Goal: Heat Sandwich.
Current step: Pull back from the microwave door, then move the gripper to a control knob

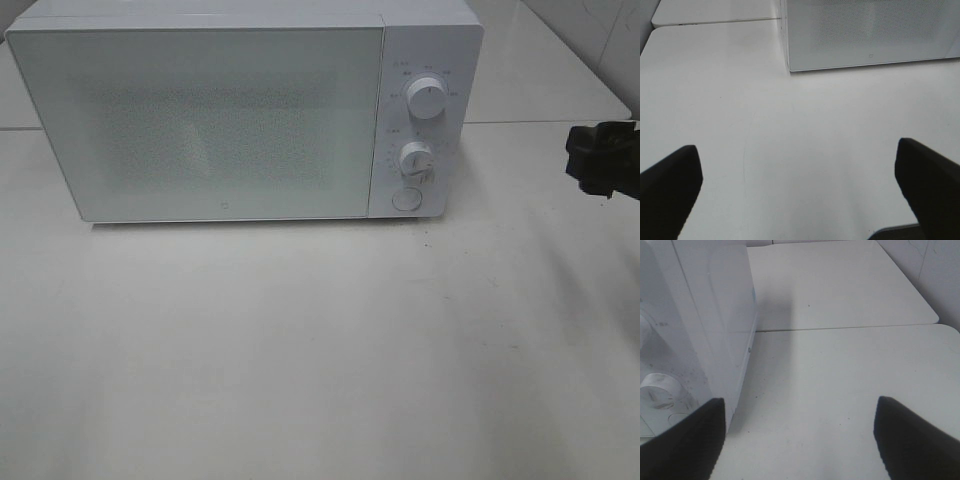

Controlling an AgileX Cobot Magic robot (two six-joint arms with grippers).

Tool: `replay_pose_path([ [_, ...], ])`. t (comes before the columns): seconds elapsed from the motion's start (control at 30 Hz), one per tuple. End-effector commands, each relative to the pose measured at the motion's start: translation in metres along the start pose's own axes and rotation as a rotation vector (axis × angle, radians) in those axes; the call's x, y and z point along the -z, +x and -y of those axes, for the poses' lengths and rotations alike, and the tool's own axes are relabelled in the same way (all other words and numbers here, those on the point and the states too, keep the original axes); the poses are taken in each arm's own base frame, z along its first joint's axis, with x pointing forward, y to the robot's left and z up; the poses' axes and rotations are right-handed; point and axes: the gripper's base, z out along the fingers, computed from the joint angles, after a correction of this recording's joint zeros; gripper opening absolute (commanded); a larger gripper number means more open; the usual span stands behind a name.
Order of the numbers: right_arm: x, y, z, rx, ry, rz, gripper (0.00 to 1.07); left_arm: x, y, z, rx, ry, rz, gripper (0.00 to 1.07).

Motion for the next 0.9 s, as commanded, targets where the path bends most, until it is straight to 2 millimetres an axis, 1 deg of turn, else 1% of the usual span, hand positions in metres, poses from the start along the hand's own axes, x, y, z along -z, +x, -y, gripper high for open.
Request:
replay_pose_path([
  [0.03, 0.0, 0.001, -0.004, 0.022, 0.003, 0.025, 0.77, 0.003, 0.001, 0.001, 0.006, -0.005, 0.036, 1.04],
  [0.07, -0.001, 0.007, -0.01, 0.025, 0.002, 0.024, 0.77, 0.003, 0.001, 0.001, 0.006, -0.005, 0.036, 1.04],
  [0.13, -0.001, 0.01, -0.017, 0.03, -0.002, 0.028, 0.77, 0.003, 0.001, 0.001, 0.006, -0.005, 0.036, 1.04],
  [0.17, -0.002, 0.014, -0.025, 0.046, -0.012, 0.033, 0.77, 0.003, 0.001, 0.001, 0.006, -0.005, 0.036, 1.04],
  [0.2, -0.002, 0.014, -0.025, 0.046, -0.012, 0.033, 0.77, 0.003, 0.001, 0.001, 0.006, -0.005, 0.036, 1.04],
  [0.3, -0.002, 0.017, -0.035, 0.048, -0.018, 0.044, 0.76, 0.003, 0.001, 0.001, 0.006, -0.005, 0.036, 1.04],
  [0.33, -0.002, 0.019, -0.042, 0.045, -0.015, 0.06, 0.76, 0.003, 0.001, 0.001, 0.006, -0.005, 0.036, 1.04],
  [0.37, -0.002, 0.019, -0.042, 0.045, -0.015, 0.06, 0.76, 0.003, 0.001, 0.001, 0.006, -0.005, 0.036, 1.04],
  [0.47, -0.001, 0.021, -0.05, 0.053, -0.005, 0.089, 0.76, 0.003, 0.001, 0.001, 0.006, -0.005, 0.036, 1.04],
  [0.5, 0.0, 0.024, -0.057, 0.065, -0.001, 0.099, 0.76, 0.003, 0.001, 0.001, 0.006, -0.005, 0.036, 1.04],
  [0.53, 0.0, 0.024, -0.057, 0.065, -0.001, 0.099, 0.76, 0.003, 0.001, 0.001, 0.006, -0.005, 0.036, 1.04],
  [0.63, 0.001, 0.03, -0.065, 0.077, 0.0, 0.099, 0.76, 0.003, 0.001, 0.001, 0.006, -0.005, 0.036, 1.04],
  [0.67, 0.001, 0.034, -0.071, 0.075, 0.005, 0.103, 0.76, 0.003, 0.001, 0.001, 0.006, -0.005, 0.036, 1.04],
  [0.73, 0.001, 0.035, -0.073, 0.073, 0.007, 0.102, 0.76, 0.003, 0.001, 0.001, 0.006, -0.005, 0.036, 1.04],
  [0.8, 0.003, 0.041, -0.082, 0.086, 0.004, 0.11, 0.76, 0.003, 0.001, 0.001, 0.006, -0.005, 0.036, 1.04],
  [0.9, 0.005, 0.043, -0.086, 0.089, 0.004, 0.114, 0.76, 0.003, 0.001, 0.001, 0.006, -0.005, 0.036, 1.04],
])
